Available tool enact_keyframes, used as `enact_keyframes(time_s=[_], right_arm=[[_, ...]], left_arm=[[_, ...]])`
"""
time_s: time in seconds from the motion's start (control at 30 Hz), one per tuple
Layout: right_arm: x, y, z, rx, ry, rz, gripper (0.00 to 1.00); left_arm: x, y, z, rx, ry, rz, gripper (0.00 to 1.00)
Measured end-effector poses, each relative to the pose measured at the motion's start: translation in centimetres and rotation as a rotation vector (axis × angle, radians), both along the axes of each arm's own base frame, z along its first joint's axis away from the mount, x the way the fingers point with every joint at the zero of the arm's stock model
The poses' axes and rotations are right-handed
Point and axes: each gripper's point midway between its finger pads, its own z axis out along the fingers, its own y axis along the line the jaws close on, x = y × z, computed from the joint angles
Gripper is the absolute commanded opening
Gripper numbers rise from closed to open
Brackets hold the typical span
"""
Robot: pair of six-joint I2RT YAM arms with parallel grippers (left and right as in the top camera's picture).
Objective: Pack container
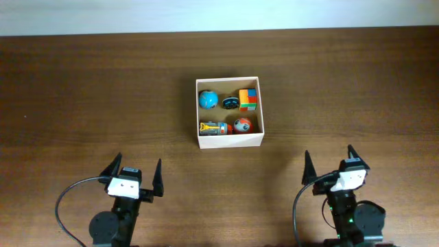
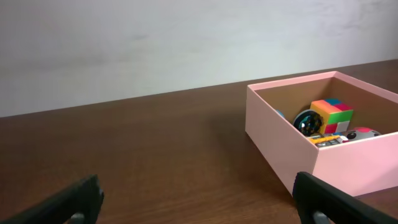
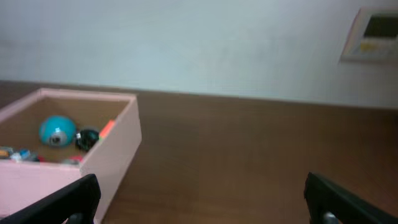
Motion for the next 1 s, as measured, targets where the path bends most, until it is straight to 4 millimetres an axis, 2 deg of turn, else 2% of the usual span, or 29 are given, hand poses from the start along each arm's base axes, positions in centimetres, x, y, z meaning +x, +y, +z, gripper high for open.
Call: enact_keyframes(time_s=[0.1,1.0], right_arm=[[0.13,0.10,-1.34,0.001,0.027,0.006,0.99],[0.17,0.18,-1.23,0.002,0.018,0.010,0.99]], left_arm=[[0.00,0.00,0.00,0.000,0.000,0.000,0.99],[0.00,0.00,0.00,0.000,0.000,0.000,0.99]])
